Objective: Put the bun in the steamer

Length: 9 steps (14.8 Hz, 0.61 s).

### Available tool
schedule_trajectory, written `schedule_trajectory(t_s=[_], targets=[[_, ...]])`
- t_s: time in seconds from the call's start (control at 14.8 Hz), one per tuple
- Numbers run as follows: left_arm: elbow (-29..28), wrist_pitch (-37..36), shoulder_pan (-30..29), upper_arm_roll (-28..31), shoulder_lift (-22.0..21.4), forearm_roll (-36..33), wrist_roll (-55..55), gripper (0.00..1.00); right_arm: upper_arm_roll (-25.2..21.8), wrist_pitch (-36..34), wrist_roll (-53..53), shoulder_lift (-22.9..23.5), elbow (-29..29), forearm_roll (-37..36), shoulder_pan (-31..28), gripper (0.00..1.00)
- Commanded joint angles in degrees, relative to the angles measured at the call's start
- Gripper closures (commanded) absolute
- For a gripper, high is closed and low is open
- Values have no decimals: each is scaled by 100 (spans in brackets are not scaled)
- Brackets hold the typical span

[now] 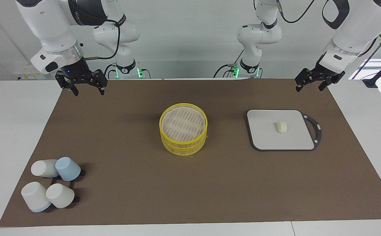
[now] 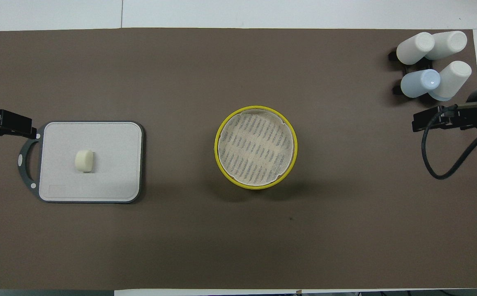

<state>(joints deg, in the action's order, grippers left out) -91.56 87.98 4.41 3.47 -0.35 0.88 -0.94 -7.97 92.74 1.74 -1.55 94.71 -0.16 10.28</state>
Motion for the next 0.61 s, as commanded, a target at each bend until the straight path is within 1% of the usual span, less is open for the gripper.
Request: schedule_trajectory(t_s=[0.0,0.14,0.27,0.34,0.41,0.47,0.54], targets=[[59,-105,95,48,-17,-105,76,0,6,95,-148,-91,127,104,-35,0],[59,-105,95,48,-17,-105,76,0,41,112,-113,-82,118,113,-35,0],[25,-97,95,48,-26,-105,68,0,146,147,184,66,-21,383,-18,0],[-80,-27,95,48,-78,-105,68,0,295,78,499,267,-397,394,113,0],[-229,113,86,48,-140,-105,68,0,444,-158,1007,626,-827,412,306,0],[-405,227,86,48,-219,-105,68,0,498,-500,1560,1125,-1388,351,647,0],[-667,403,69,48,-333,-105,59,0,498,-799,1983,1748,-2211,263,1077,0]])
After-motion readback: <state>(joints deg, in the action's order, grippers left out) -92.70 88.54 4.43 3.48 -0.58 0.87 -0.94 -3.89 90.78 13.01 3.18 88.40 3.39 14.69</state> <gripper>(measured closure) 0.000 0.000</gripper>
